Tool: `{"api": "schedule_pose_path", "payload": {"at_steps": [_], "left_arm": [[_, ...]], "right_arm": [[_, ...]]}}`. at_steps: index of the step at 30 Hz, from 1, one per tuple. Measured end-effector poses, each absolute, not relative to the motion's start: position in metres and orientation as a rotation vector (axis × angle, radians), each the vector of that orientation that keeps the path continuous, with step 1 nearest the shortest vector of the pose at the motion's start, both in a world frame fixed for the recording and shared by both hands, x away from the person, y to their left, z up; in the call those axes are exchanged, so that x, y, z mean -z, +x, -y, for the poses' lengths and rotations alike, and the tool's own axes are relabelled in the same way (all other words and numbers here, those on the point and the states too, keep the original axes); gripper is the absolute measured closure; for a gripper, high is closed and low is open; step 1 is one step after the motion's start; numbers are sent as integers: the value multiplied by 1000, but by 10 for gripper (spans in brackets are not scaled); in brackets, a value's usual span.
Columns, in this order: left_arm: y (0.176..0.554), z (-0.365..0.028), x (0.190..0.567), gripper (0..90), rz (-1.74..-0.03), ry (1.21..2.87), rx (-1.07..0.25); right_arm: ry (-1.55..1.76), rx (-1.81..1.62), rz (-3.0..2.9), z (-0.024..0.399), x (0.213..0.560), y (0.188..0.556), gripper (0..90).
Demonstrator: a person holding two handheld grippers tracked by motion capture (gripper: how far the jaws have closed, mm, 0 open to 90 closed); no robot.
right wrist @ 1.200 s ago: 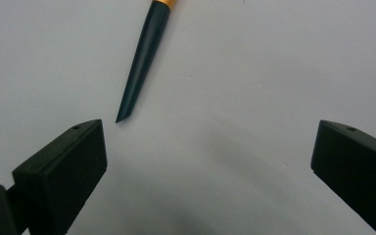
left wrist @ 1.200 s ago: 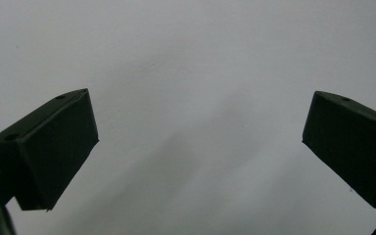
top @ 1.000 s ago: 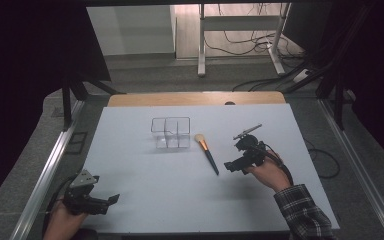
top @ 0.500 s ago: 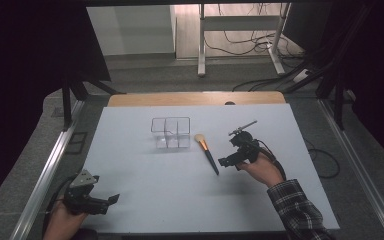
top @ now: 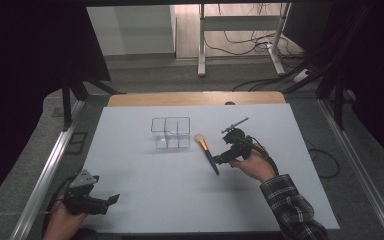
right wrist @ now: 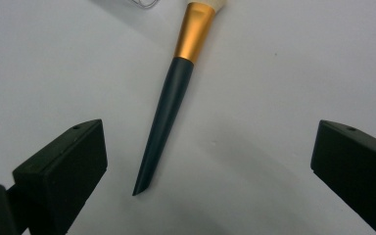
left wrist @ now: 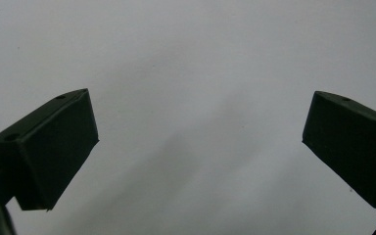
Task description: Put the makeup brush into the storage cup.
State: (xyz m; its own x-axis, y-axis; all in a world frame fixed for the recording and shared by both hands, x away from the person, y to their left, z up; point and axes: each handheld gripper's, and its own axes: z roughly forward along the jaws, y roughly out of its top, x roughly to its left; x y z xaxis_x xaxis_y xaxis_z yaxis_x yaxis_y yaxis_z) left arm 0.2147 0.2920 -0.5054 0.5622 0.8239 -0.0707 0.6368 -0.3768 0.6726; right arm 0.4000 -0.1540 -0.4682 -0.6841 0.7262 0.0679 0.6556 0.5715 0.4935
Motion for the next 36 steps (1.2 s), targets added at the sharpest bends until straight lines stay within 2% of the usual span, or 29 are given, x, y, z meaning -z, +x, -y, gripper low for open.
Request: {"api": "schedule_pose_path", "payload": {"at_steps": [36], "left_arm": [[215,-292,506,6,-1164,2135,-362]], "right_arm": [[1132,-785,-2691,114,474,416,24]]}}
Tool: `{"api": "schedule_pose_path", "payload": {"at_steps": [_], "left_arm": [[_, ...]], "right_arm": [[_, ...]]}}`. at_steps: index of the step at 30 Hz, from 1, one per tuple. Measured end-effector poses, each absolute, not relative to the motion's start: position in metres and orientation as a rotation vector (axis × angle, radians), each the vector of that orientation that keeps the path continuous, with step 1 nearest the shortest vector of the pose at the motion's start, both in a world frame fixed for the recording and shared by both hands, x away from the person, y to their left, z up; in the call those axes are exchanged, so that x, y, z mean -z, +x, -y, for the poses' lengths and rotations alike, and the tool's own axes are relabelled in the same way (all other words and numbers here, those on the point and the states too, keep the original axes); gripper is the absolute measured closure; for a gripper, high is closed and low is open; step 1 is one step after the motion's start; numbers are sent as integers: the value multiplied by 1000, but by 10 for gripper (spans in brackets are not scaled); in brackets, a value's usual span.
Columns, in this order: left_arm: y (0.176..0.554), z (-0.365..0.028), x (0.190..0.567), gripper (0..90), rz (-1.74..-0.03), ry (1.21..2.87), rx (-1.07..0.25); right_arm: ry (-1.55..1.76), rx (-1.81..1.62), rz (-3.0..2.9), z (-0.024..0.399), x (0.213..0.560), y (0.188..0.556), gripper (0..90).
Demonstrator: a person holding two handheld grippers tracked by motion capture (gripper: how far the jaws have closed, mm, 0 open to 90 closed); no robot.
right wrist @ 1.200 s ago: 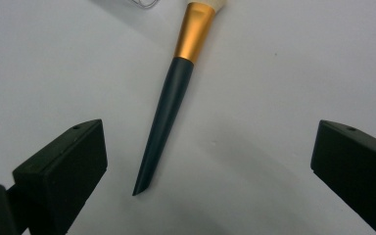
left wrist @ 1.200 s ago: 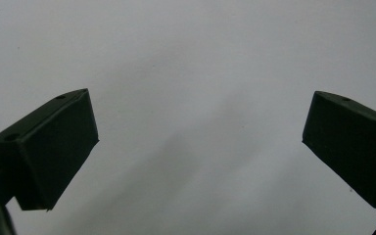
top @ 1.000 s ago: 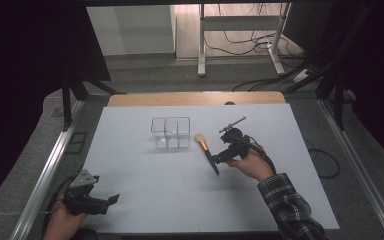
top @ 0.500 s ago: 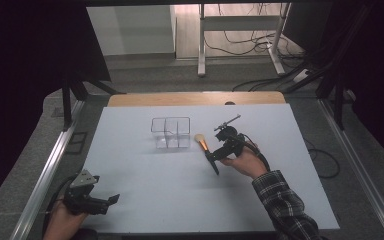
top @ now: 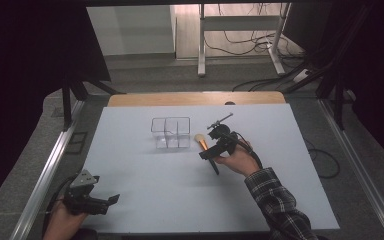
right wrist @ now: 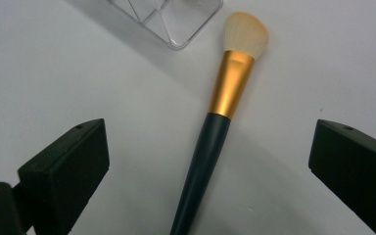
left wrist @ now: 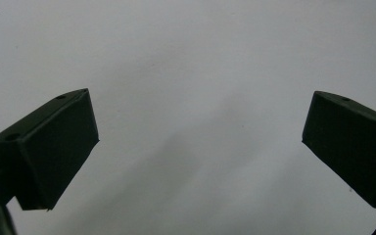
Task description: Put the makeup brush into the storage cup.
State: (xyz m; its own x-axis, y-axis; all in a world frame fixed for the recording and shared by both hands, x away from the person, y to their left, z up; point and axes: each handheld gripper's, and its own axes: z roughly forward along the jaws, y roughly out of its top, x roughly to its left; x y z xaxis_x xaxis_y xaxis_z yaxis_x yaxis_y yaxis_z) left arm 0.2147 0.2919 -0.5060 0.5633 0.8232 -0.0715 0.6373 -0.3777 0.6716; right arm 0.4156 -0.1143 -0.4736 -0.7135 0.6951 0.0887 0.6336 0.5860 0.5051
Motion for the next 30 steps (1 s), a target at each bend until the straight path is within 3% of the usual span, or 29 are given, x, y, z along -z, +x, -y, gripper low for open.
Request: {"api": "schedule_pose_path", "payload": {"at_steps": [14,30], "left_arm": [[215,-292,506,6,-1167,2136,-359],[215,-292,507,6,-1166,2138,-356]], "right_arm": [[1132,-740,-2686,112,486,421,85],[1094,-664,-2716,106,505,423,226]]}}
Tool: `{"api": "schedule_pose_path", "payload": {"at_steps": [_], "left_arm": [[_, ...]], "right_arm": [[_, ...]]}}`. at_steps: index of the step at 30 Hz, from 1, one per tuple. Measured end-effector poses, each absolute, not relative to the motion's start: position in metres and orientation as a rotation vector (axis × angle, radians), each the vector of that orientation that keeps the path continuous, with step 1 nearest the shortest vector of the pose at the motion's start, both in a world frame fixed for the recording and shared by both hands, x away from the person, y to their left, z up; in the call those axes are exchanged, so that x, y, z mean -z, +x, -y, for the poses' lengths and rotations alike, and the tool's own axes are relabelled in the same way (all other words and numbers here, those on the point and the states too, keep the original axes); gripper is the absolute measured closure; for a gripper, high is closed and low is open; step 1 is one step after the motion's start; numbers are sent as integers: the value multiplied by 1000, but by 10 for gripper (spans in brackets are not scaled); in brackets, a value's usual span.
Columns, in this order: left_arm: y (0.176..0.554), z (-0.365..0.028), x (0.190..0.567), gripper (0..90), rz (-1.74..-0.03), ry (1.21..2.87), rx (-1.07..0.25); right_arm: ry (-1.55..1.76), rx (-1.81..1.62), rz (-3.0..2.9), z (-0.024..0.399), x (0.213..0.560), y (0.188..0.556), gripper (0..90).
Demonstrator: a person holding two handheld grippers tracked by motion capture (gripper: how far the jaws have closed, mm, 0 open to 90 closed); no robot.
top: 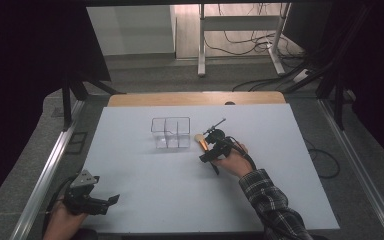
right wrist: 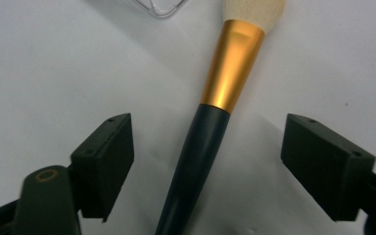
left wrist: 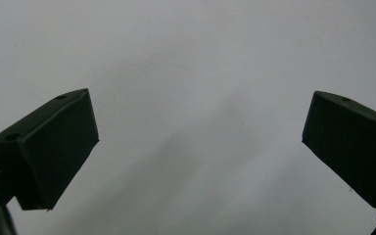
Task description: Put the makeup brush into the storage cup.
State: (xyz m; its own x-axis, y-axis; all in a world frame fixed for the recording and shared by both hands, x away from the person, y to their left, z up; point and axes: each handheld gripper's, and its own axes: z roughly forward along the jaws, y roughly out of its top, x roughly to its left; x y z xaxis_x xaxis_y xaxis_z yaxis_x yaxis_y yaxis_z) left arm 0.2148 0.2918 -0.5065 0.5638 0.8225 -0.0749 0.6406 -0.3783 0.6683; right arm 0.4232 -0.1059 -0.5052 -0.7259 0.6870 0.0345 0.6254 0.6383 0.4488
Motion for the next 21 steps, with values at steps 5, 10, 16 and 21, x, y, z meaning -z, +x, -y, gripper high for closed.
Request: {"api": "schedule_pose_path", "payload": {"at_steps": [5,10,16,21], "left_arm": [[215,-292,507,6,-1164,2141,-354],[215,-292,507,6,-1163,2143,-351],[215,-292,507,6,-1163,2143,-351],[215,-292,507,6,-1164,2142,-352]], "right_arm": [[1082,-641,-2724,105,508,423,288],[1075,-630,-2708,104,508,422,423],[1077,-597,-2700,104,505,421,707],[1129,-601,-2703,106,505,421,738]]}}
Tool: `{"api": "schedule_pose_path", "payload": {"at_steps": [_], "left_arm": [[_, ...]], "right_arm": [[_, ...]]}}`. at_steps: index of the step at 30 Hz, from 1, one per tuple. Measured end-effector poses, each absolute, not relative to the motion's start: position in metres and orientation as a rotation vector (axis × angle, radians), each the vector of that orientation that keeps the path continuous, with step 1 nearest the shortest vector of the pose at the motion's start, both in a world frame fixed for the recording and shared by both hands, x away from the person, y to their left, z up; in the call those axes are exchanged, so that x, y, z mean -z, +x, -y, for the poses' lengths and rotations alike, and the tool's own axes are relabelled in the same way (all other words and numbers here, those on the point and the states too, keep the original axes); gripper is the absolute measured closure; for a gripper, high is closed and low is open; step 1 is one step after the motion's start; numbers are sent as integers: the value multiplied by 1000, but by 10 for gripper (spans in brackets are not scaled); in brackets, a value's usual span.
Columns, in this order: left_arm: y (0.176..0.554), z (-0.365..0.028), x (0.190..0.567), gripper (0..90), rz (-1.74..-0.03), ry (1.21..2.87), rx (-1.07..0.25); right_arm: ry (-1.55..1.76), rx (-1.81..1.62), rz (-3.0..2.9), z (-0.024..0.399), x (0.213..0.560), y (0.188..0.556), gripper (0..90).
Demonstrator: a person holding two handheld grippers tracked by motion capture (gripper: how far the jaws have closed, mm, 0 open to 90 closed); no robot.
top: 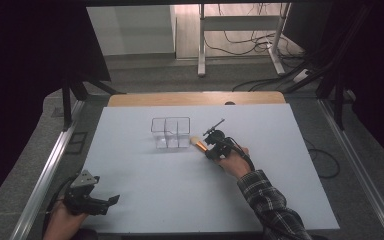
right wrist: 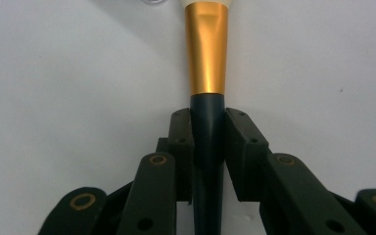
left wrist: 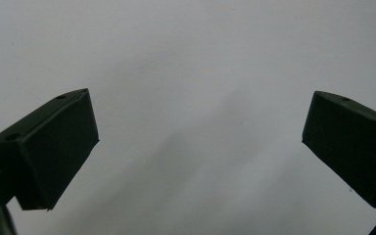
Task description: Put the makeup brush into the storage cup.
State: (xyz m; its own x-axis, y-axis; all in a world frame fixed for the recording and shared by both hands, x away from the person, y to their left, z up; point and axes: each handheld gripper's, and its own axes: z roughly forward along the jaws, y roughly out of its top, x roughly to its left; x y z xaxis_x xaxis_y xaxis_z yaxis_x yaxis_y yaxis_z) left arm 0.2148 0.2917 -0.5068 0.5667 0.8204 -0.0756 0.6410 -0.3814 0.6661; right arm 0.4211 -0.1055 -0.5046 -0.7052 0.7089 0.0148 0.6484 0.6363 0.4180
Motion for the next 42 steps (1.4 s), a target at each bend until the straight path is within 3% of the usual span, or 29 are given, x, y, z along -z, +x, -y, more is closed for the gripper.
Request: {"api": "schedule_pose_path", "payload": {"at_steps": [16,42], "left_arm": [[215,-292,506,9,-1160,2136,-359],[214,-293,504,10,-1123,2094,-396]], "right_arm": [[1262,-691,-2674,122,501,423,740],[1166,-852,-2617,148,473,398,738]]}}
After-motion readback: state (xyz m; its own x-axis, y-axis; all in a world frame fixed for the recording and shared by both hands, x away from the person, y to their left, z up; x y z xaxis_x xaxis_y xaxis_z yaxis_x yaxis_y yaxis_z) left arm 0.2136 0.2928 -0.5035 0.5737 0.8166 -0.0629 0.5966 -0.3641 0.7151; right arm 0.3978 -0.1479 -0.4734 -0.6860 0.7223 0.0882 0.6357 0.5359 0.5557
